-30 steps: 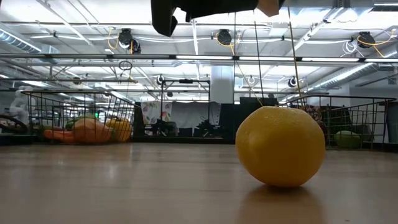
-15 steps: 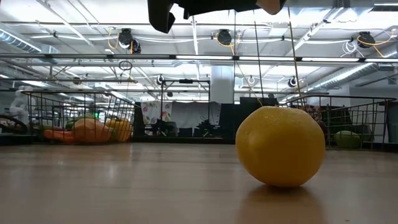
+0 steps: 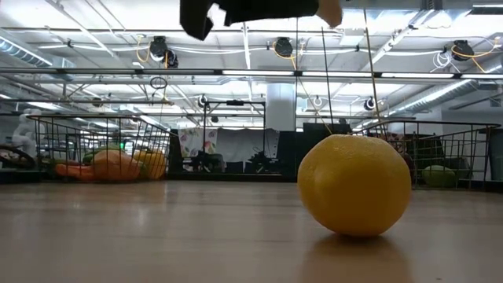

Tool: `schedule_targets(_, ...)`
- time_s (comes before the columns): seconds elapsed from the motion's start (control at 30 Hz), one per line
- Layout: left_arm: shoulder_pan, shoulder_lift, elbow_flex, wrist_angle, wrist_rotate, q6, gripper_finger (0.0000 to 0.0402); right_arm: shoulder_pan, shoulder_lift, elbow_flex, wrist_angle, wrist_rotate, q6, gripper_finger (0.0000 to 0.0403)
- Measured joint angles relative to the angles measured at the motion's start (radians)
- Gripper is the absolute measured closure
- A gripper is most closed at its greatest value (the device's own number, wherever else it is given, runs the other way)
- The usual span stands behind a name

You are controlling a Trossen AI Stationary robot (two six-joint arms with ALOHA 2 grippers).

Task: Sort produce into baskets
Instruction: Put the white garlic into the left wire basket

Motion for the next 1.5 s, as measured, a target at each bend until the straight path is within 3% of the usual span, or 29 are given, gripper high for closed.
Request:
schedule_targets(0.2,0.004,-0.015,0.0,-0.112,-0.243,-0.068,0.0155,-0.001,-0.104,-0.032,-0.146,0.137,0.021,0.0009)
schedule_targets(0.37,0.071,-0.069,0.0,-0.322,-0.316,-0.226,0.0155,0.019,-0.186,-0.218,-0.024,0.213,0.103,0.0009)
schedule_targets(0.67,0.308,-0.258,0.0,-0.72,-0.324,-0.41,0.0155,0.053,-0.225,-0.589,0.379,0.217,0.228,0.0009)
schedule_targets(1.03,0.64,-0.529,0.0,-1.275,-0.293,-0.73,0.0156,0.108,-0.225,-0.616,0.467,0.193,0.213,0.0009)
schedule_targets(1.2,0.762,-0.573,-0.014,-1.345,-0.158,-0.822,0.0155,0.117,-0.225,-0.616,0.47,0.195,0.201,0.0009)
schedule_targets(1.5,0.918,-0.571,-0.156,-1.291,-0.098,-0.83,0.0146,0.128,-0.225,-0.616,0.468,0.195,0.224,0.0009)
